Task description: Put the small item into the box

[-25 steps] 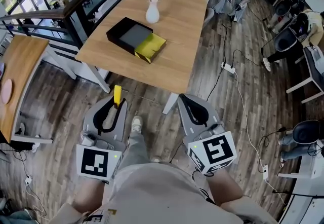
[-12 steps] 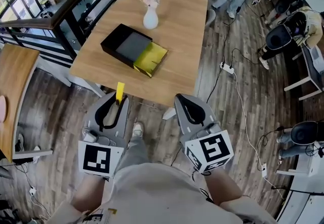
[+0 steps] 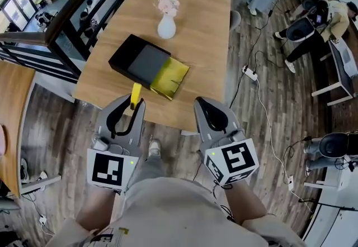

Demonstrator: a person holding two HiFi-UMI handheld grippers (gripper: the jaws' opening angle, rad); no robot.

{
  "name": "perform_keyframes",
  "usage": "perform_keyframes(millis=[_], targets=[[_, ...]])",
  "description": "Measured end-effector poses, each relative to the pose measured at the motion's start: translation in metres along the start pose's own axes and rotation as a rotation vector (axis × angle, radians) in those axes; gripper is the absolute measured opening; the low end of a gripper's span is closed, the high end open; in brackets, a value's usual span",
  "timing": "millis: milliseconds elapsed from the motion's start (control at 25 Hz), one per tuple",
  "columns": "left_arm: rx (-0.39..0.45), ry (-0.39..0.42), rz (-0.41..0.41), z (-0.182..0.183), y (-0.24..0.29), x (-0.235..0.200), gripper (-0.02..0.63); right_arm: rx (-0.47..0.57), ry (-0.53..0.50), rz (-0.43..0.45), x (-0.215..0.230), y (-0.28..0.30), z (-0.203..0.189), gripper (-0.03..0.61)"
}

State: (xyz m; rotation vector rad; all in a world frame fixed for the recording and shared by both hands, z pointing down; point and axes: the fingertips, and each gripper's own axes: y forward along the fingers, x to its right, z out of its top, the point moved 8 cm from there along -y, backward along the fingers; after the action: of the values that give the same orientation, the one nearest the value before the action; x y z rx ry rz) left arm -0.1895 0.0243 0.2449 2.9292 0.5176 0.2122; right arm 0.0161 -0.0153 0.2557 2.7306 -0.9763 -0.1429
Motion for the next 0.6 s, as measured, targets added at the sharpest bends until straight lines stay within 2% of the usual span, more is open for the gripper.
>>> perform_keyframes(millis=[320, 600], targets=[[0.013, 0.033, -0.047, 0.0, 0.05, -0.061, 0.071, -0.003, 0.001, -0.063, 0.009, 0.063, 0.019, 0.0], [0.022, 0.021, -0.095, -0.004, 0.074, -0.083, 0.071, -0.009, 0.011, -0.11, 0.015, 0.092, 0.021, 0.0]])
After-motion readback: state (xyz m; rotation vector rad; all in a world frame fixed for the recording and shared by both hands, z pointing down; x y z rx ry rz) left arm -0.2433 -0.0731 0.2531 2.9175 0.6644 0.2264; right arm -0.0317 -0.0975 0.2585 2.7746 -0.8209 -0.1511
